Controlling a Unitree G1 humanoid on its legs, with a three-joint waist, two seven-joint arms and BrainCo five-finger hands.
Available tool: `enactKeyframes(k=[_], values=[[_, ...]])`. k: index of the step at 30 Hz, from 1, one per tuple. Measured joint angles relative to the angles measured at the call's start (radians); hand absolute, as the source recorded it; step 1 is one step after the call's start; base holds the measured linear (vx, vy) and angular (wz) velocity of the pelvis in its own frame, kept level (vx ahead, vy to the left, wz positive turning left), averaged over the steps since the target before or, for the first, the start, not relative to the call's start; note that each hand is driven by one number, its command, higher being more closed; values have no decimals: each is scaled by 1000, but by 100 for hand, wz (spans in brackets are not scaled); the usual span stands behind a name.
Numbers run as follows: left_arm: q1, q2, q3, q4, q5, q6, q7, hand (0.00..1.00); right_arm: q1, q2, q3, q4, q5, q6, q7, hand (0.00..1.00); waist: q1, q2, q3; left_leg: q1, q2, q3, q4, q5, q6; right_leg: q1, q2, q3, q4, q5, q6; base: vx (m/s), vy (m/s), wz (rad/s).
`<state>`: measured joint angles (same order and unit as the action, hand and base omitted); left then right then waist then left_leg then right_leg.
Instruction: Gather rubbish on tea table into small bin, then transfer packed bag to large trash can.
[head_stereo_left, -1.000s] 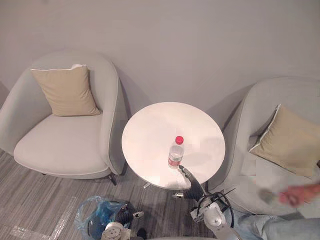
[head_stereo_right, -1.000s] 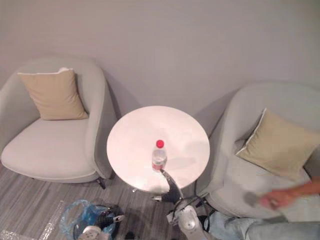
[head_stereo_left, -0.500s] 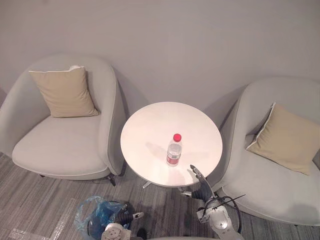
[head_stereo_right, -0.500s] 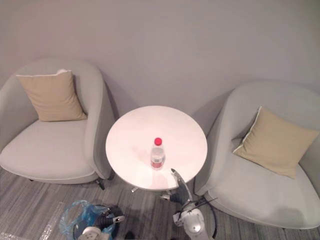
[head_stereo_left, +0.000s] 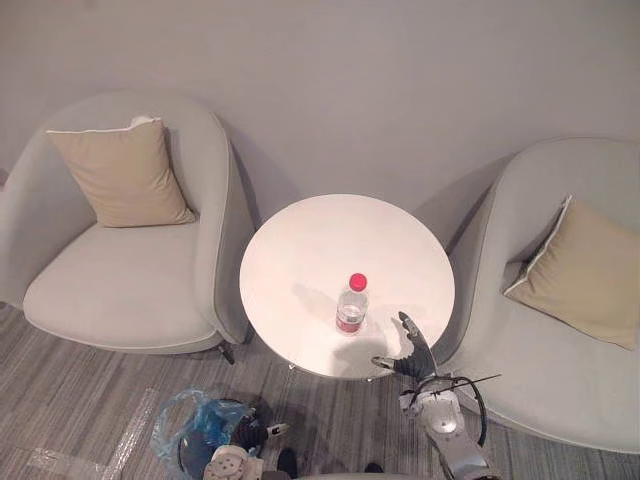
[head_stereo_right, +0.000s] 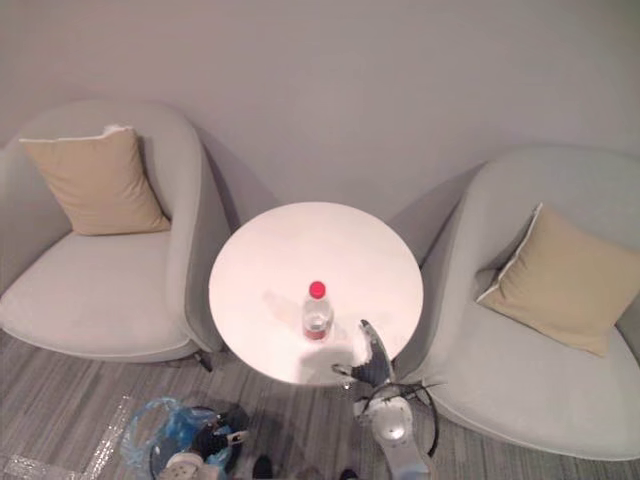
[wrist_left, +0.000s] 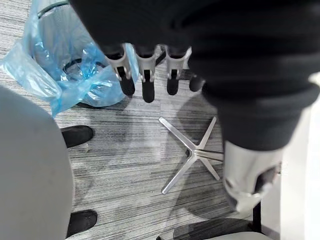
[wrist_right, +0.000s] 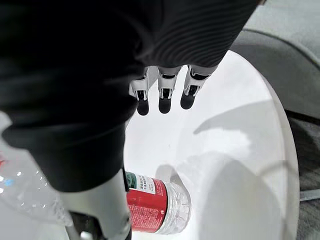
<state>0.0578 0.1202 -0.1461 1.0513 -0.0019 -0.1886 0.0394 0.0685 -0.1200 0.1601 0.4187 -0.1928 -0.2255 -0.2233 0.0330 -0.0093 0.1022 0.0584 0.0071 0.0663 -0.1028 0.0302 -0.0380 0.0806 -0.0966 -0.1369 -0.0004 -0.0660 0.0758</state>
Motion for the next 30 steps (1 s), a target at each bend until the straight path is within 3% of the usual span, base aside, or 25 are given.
enactKeyframes(k=[13, 19, 23, 24, 30], values=[[0, 3, 1, -52, -31, -4, 0, 0, -211, -9, 0, 125, 84, 0, 1, 0, 26, 7, 51, -60, -35, -81, 0, 25, 22, -29, -31, -73, 22, -12, 13, -16, 8, 20], [-6, 6, -1, -68, -42, -13, 2, 0, -318, -6, -2, 152, 84, 1, -37, 0, 32, 11, 83, -92, -37, -92, 12, 25, 23, -52, -32, -81, 31, -12, 13, 19, 1, 9], [-13, 4, -11, -90, -73, -22, 6, 0, -409, -6, -23, 167, 81, 8, -91, 0, 35, 32, 129, -130, -37, -104, 57, 14, 26, -68, -37, -95, 51, -11, 13, -25, -3, 13], [-15, 2, -11, -102, -88, -25, 7, 0, -432, -7, -28, 170, 81, 13, -103, 100, 45, 39, 146, -133, -35, -104, 71, 7, 25, -69, -37, -94, 58, -11, 13, -44, 2, 7], [-27, 4, -27, -121, -128, -34, 22, 0, -502, -7, -32, 197, 83, 26, -126, 100, 73, 49, 174, -201, -38, -105, 125, -6, 26, -113, -42, -94, 69, -11, 13, -60, 6, 2]])
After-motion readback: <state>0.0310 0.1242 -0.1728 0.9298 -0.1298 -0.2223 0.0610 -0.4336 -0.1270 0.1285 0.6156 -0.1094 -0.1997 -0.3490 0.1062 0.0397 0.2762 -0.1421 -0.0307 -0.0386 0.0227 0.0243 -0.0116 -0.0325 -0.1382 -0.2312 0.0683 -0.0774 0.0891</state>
